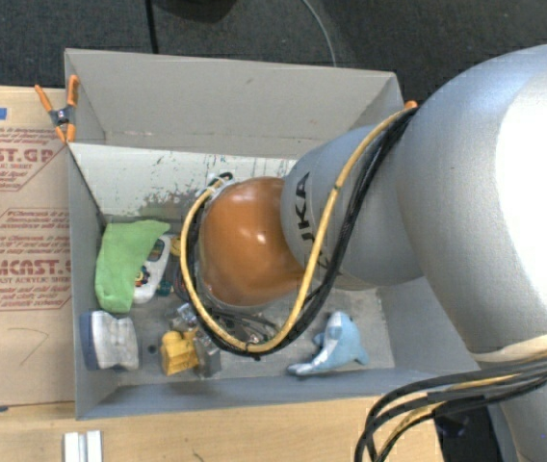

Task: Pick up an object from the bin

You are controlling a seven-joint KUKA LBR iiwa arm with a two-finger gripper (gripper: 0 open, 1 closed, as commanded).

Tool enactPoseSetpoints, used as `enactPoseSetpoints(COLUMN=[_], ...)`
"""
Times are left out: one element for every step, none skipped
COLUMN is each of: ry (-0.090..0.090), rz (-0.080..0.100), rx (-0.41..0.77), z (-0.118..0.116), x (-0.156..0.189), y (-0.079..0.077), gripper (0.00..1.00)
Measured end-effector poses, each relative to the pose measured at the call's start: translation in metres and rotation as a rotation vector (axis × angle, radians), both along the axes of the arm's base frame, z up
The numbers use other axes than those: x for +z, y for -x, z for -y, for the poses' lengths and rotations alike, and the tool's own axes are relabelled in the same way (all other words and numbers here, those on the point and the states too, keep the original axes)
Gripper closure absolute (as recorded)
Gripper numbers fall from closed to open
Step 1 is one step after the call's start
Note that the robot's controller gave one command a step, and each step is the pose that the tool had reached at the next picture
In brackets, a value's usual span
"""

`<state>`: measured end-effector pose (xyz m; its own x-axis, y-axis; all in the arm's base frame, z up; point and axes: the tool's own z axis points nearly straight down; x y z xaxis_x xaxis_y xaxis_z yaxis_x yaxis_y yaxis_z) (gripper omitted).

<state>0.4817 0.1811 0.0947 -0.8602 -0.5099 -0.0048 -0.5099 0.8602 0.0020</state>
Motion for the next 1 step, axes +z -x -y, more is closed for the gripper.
enactPoseSetpoints(ry=[-0.001], rz=[0.003], rx=[0.000], z=[-0.0005], x=[0.0098], y=[-0.0011], gripper=[1.00])
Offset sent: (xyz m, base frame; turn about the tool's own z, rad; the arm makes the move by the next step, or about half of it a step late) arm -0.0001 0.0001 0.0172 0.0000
